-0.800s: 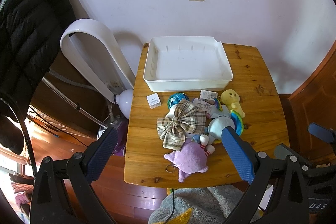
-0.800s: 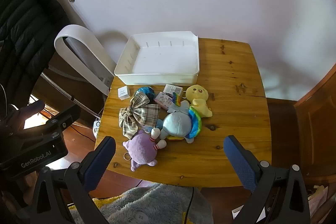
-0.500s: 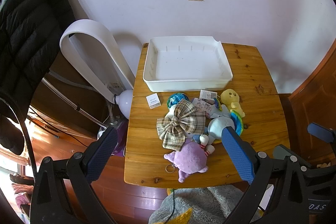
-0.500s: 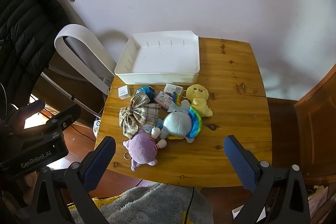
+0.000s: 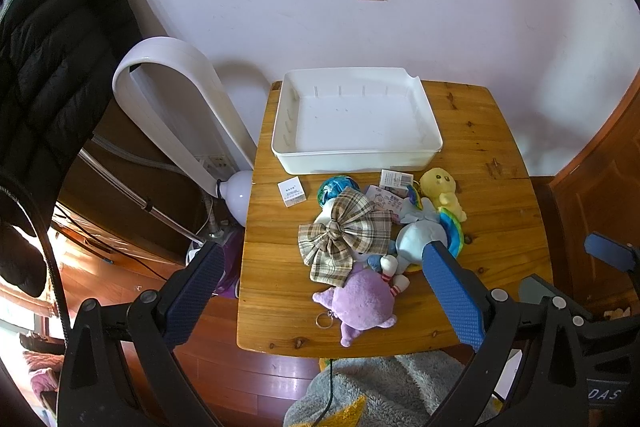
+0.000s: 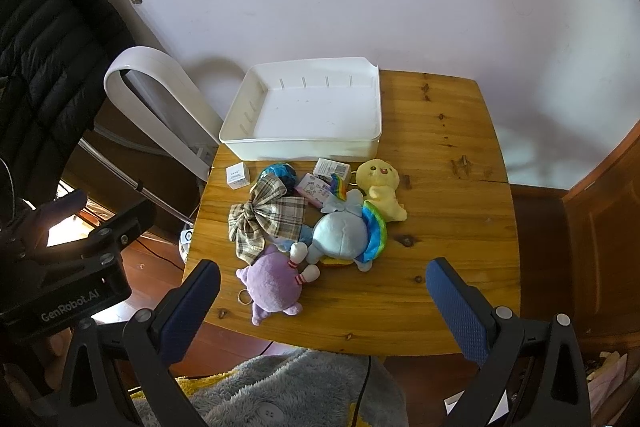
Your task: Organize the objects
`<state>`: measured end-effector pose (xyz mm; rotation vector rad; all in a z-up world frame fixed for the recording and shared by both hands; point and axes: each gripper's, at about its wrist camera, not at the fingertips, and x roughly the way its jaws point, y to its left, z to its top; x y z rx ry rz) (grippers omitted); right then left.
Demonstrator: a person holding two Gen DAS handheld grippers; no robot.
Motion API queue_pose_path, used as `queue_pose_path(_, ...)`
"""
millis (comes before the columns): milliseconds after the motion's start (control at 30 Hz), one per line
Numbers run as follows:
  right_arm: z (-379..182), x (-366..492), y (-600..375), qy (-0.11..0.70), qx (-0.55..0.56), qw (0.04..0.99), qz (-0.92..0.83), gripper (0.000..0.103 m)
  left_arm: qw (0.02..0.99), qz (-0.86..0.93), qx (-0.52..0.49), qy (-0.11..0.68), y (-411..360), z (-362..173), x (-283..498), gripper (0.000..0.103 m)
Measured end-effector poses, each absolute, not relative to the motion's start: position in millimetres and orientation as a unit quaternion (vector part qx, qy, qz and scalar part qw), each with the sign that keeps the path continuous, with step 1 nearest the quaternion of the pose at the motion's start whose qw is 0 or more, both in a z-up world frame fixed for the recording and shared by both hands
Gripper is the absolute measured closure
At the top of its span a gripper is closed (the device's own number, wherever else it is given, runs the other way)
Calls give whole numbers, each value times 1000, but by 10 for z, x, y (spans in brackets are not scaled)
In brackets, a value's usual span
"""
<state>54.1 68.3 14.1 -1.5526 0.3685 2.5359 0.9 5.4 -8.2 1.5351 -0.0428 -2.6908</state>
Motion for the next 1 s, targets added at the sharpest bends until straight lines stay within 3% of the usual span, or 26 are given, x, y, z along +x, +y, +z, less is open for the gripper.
queue_pose_path(1000, 28, 468, 453, 132, -519, 70, 841, 0, 14, -865, 502, -23, -41, -137, -27, 3)
